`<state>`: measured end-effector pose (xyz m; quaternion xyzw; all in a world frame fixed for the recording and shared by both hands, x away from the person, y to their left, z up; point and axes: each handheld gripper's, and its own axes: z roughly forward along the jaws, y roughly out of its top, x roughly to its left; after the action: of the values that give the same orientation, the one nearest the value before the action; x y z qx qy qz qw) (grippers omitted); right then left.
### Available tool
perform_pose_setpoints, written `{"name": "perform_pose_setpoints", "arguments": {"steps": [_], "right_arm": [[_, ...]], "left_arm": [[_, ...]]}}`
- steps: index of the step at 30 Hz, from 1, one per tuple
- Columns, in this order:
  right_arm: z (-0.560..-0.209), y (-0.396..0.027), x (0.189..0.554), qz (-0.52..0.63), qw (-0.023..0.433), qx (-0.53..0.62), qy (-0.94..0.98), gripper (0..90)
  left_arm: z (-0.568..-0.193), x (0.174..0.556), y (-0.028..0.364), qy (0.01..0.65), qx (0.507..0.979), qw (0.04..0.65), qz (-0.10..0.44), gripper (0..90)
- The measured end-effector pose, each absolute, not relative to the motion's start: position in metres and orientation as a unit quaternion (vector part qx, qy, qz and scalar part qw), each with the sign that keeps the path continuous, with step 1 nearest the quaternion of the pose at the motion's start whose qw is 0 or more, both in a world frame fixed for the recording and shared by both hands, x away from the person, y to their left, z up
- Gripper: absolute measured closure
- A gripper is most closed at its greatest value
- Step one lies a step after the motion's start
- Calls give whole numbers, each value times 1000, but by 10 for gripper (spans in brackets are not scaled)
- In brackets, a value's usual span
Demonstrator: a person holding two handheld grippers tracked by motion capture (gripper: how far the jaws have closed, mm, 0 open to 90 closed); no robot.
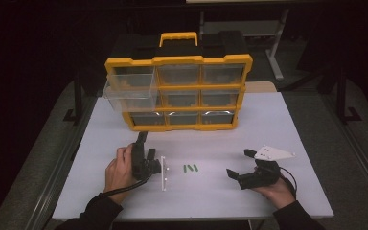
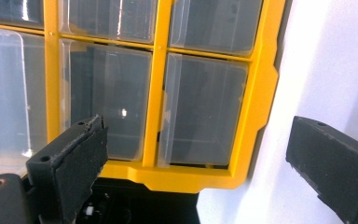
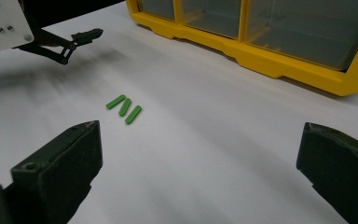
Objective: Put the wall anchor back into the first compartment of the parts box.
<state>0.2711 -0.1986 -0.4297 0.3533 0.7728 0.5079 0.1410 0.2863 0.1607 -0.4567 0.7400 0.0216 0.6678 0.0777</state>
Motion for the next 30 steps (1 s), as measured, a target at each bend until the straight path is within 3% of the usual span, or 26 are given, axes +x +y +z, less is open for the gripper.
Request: {"name": "perform_pose_setpoints", "arguments": {"steps": [13,30], "right_arm": [[-430,-198,270,506,138,356,773,0],[-431,-198,271,505,138,353,775,0]], "left_arm": [[-458,291,163,84,763,145,625,0],[-448,295,172,180,785,209,555,0]]}}
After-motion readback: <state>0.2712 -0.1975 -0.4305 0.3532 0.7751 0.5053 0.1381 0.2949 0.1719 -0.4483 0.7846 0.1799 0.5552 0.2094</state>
